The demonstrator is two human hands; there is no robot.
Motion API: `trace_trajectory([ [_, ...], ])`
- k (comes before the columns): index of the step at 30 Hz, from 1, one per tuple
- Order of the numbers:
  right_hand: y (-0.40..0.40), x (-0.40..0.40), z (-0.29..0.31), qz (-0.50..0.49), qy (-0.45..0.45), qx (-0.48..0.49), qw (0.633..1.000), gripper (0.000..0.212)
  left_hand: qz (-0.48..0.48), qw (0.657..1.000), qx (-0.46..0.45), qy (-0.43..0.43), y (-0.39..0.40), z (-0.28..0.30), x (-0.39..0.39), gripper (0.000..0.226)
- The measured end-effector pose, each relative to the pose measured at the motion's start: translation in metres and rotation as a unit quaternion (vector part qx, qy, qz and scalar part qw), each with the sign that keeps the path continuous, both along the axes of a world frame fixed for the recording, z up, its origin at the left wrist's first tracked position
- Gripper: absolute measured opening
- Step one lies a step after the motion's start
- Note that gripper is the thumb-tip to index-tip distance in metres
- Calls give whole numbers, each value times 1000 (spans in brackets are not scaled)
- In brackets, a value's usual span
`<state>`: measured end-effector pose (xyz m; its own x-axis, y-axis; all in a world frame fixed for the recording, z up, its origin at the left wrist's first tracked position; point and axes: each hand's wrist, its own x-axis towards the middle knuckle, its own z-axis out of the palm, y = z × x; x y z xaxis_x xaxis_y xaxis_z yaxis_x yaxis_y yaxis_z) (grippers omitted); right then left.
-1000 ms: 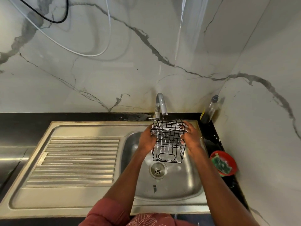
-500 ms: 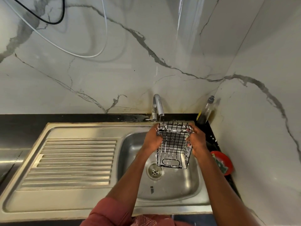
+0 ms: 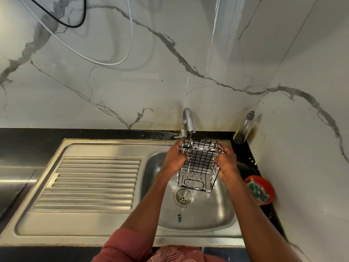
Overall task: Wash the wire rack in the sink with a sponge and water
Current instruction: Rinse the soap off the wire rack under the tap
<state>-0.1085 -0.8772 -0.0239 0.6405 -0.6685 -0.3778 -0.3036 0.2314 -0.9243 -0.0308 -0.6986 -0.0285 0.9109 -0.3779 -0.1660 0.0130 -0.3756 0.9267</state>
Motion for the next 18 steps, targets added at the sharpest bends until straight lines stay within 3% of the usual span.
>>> trace_trajectory([
  [11,28,19,-4,28,-4,19,999,85,61,998,17,-13,23,4,5,47],
  [18,23,15,-2,13,-9,15,1000,85,50,998,22,-22,22,4,6,52],
])
